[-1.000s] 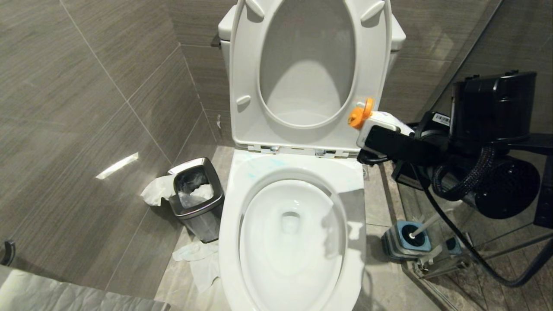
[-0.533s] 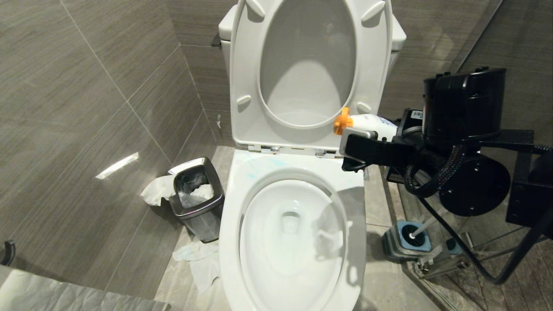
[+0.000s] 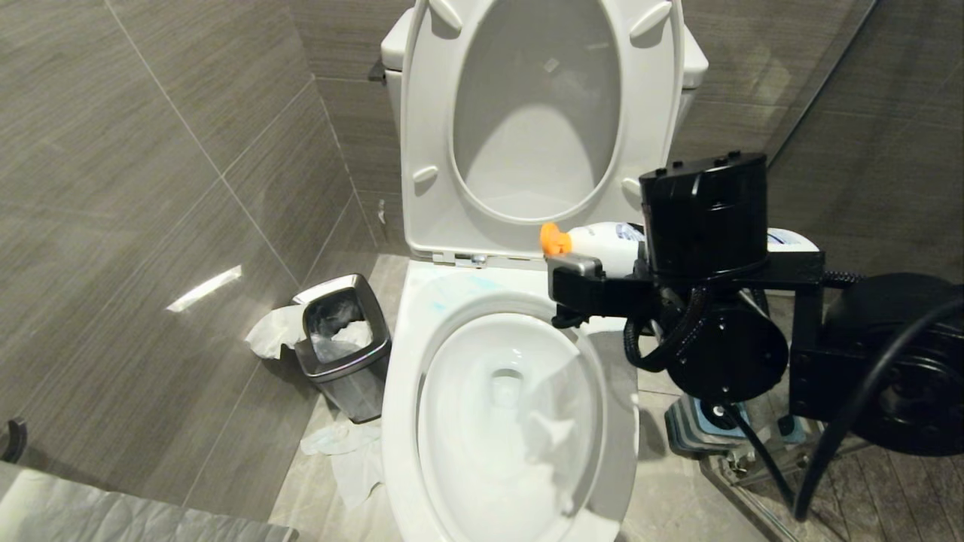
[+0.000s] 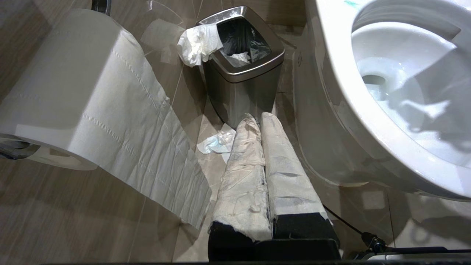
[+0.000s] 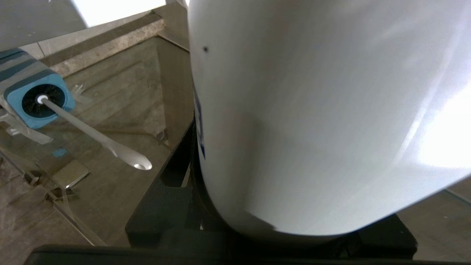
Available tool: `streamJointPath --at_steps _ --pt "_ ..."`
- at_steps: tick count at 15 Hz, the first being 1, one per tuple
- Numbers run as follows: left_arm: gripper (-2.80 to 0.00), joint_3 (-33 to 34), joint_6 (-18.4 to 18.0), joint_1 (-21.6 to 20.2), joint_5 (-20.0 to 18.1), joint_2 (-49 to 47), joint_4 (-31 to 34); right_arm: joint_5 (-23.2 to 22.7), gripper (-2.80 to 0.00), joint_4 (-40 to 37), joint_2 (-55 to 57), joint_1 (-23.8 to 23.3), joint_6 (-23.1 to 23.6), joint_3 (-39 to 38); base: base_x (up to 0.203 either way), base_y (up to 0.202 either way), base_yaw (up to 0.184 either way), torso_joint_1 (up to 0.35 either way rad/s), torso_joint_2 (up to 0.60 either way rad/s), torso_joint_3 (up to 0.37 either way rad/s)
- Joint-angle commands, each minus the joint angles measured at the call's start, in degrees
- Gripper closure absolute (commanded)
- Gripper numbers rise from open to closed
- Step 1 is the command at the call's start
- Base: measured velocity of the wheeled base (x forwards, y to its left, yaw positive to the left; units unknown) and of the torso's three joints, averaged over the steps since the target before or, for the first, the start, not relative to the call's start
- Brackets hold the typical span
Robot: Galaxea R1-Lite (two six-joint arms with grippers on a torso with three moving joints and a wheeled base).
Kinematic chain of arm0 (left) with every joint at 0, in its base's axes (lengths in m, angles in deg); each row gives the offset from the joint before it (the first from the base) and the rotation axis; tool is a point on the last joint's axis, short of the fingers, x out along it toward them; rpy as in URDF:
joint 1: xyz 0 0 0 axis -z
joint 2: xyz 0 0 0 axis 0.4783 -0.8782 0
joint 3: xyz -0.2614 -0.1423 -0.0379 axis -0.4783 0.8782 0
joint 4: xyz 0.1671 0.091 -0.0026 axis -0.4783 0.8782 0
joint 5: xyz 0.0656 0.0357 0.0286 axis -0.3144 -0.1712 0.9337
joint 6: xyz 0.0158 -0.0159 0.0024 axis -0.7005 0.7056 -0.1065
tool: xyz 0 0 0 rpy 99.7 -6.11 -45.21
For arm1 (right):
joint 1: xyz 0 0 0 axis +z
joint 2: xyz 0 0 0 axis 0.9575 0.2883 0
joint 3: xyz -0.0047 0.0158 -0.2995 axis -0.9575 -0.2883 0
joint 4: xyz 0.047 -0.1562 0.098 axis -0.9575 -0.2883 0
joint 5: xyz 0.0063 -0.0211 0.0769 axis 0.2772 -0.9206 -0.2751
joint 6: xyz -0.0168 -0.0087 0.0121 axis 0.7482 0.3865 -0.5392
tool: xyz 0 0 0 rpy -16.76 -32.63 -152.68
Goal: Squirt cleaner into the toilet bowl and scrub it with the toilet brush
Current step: Pour in the cleaning agent
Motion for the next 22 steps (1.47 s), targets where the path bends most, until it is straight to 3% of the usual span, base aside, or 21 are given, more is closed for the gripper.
streamJointPath --at_steps 1,9,15,22 --pt "0.00 0.09 0.01 -0.01 0.00 -0.09 0.00 2.76 0.00 0.09 2.22 1.92 0.51 -0.08 0.000 0.000 0.000 0.000 0.00 0.000" --pt "0.00 0.09 0.01 -0.01 0.00 -0.09 0.00 10.83 0.00 0.05 3.93 3.74 5.14 -0.07 0.000 0.000 0.000 0.000 0.00 0.000" --pt "0.00 0.09 0.01 -0.01 0.00 -0.09 0.00 12.23 0.00 0.05 4.02 3.65 9.15 0.37 0.000 0.000 0.000 0.000 0.00 0.000" --pt "0.00 0.09 0.01 -0.01 0.00 -0.09 0.00 12.65 0.00 0.14 4.19 3.65 8.93 1.23 0.000 0.000 0.000 0.000 0.00 0.000"
